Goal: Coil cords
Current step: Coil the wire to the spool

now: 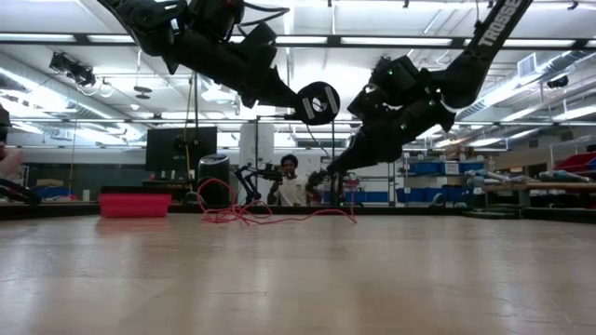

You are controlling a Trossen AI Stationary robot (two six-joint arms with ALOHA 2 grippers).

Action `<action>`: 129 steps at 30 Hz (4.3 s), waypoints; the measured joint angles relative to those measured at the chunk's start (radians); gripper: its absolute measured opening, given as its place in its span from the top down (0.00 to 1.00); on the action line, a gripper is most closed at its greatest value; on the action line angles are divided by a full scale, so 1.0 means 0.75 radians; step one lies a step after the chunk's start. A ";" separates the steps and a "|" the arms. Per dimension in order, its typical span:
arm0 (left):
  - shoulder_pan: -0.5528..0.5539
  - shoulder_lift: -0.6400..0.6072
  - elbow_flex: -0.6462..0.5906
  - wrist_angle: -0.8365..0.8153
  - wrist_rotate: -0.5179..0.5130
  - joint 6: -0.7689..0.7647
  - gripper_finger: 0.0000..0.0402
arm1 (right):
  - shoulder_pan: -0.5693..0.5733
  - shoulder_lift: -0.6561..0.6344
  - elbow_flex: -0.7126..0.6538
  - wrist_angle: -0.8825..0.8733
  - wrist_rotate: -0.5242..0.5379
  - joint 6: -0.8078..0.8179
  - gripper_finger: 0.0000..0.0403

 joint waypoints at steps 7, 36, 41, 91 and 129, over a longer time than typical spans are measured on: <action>0.001 0.000 0.000 0.010 -0.007 -0.017 1.00 | 0.038 -0.025 -0.001 -0.021 0.070 -0.087 0.82; 0.001 0.001 -0.001 -0.101 -0.096 -0.151 1.00 | 0.057 -0.054 -0.033 0.147 0.106 -0.322 0.83; 0.001 0.001 -0.001 -0.035 -0.092 -0.152 1.00 | 0.041 -0.043 -0.034 0.146 0.122 -0.305 0.83; 0.004 0.001 -0.001 -0.095 -0.126 -0.090 1.00 | 0.029 -0.043 -0.033 0.082 0.242 -0.287 0.99; 0.001 0.004 0.052 -0.126 -0.472 -0.341 1.00 | 0.251 -0.088 0.375 -0.108 0.393 0.162 0.99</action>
